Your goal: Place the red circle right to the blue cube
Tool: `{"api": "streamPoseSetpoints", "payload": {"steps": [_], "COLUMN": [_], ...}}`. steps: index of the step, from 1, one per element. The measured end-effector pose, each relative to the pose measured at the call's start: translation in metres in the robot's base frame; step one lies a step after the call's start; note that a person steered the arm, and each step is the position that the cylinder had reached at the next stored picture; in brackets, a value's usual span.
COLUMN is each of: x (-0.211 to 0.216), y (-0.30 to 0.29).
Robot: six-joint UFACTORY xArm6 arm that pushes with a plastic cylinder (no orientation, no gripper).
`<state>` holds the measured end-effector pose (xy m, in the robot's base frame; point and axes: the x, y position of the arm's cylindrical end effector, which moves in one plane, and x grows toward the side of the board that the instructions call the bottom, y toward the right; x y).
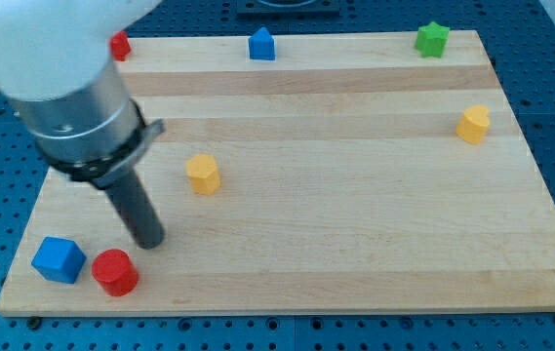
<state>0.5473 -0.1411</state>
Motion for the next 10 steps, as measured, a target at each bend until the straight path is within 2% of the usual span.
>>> {"api": "streamPoseSetpoints", "payload": {"steps": [1, 3, 10], "x": [0.015, 0.071, 0.071], "y": [0.049, 0.060, -0.024]}}
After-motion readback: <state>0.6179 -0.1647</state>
